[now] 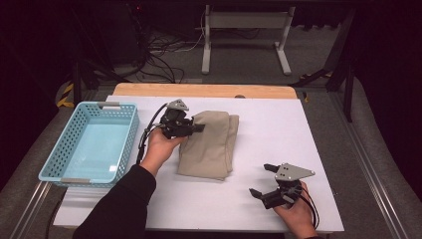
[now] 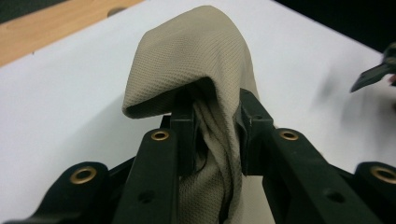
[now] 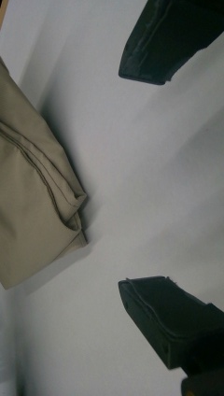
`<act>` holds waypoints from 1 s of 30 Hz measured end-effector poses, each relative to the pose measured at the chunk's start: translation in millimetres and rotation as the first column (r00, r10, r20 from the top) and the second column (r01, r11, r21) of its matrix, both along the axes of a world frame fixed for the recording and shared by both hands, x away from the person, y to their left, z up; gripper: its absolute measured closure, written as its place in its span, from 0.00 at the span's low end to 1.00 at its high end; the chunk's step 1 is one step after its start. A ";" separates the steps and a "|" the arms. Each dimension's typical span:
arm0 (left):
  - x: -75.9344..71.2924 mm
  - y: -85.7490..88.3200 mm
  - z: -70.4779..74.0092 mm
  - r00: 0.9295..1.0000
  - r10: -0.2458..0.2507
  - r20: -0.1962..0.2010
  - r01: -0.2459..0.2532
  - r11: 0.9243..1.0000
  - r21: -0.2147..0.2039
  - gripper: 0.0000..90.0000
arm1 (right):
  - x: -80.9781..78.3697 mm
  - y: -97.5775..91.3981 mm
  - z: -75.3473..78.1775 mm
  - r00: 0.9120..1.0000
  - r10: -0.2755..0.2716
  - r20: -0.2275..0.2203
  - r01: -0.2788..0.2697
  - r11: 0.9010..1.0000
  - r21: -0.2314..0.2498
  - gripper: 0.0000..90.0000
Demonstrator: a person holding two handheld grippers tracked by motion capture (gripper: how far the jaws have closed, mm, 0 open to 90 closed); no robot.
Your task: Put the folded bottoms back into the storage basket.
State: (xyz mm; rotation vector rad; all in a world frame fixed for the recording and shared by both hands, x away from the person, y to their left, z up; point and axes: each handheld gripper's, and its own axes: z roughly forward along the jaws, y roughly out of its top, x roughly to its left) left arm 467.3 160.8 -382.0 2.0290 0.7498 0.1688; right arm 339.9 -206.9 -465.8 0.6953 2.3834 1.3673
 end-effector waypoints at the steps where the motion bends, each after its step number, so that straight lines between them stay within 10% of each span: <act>1: -3.5 1.2 5.0 1.000 -0.007 0.014 0.008 1.000 -0.012 0.81 | -0.1 0.0 0.0 1.000 0.000 0.001 0.000 1.000 0.000 0.02; 30: -32.3 26.3 53.3 0.991 -0.023 0.133 0.040 0.991 -0.128 0.81 | -0.6 -0.1 0.5 1.000 0.002 0.006 -0.002 1.000 0.004 0.02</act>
